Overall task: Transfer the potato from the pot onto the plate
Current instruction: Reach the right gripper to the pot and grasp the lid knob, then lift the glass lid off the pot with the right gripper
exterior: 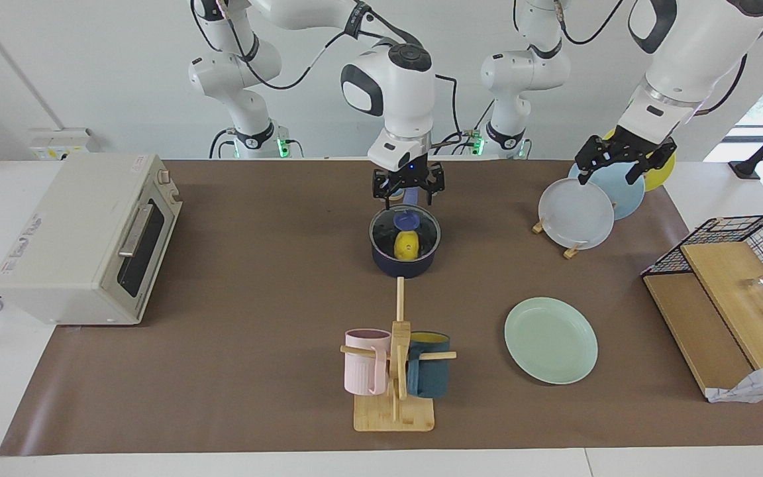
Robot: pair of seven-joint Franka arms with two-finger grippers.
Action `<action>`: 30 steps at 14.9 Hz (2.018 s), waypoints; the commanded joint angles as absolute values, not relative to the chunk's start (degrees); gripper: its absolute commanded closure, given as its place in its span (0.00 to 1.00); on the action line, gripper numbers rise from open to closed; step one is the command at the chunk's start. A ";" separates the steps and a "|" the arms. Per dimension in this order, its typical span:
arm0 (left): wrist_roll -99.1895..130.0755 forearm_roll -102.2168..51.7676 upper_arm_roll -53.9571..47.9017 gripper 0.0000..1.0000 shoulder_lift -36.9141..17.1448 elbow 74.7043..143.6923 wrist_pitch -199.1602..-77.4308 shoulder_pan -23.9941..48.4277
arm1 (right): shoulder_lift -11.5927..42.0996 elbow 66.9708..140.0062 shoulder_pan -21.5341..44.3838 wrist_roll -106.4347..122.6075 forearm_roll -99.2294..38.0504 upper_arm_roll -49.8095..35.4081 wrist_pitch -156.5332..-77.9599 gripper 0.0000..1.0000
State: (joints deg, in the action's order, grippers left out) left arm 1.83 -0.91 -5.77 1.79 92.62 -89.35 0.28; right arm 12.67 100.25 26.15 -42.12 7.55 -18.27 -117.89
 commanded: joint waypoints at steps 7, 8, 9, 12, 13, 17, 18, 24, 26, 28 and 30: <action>2.11 -0.53 -6.24 0.00 3.34 94.31 -89.74 -0.53 | 14.24 105.56 27.42 -43.94 12.04 -18.54 -125.15 0.00; 2.11 -0.53 -6.24 0.00 3.34 94.31 -89.82 -0.53 | 14.33 105.64 27.33 -43.95 12.48 -18.54 -125.68 0.00; 2.11 -0.53 -6.24 0.00 3.34 94.31 -89.82 -0.53 | 14.33 105.73 27.33 -43.95 12.83 -18.54 -125.68 0.00; 2.11 -0.44 -6.33 0.00 3.34 94.31 -89.82 -0.53 | 14.33 105.91 27.25 -43.77 13.18 -18.54 -125.86 0.00; 2.11 -0.44 -6.24 0.00 3.34 94.31 -89.82 -0.53 | 14.33 105.82 27.33 -43.77 13.62 -18.54 -125.95 0.01; 2.20 -0.44 -6.33 0.00 3.34 94.31 -90.09 -0.44 | 14.41 106.44 27.25 -43.59 14.24 -18.54 -127.88 0.09; 2.11 -0.44 -6.33 0.00 3.34 94.31 -90.44 -0.35 | 14.41 106.44 27.25 -43.59 14.33 -18.54 -127.97 0.13; 2.29 -0.53 -6.33 0.00 3.34 94.31 -89.83 -0.09 | 14.41 106.44 27.25 -43.77 14.24 -18.54 -128.41 0.28; 2.29 -0.53 -6.33 0.00 3.34 94.31 -89.82 0.26 | 14.50 106.44 27.25 -43.94 14.24 -18.54 -128.76 0.32; 2.29 -0.44 -6.33 0.00 3.34 94.31 -89.74 0.26 | 14.50 106.44 27.25 -44.12 14.24 -18.54 -129.11 0.42; 2.29 -0.44 -6.42 0.00 3.34 94.39 -89.65 0.26 | 14.50 106.17 27.25 -44.03 14.24 -18.54 -129.02 0.56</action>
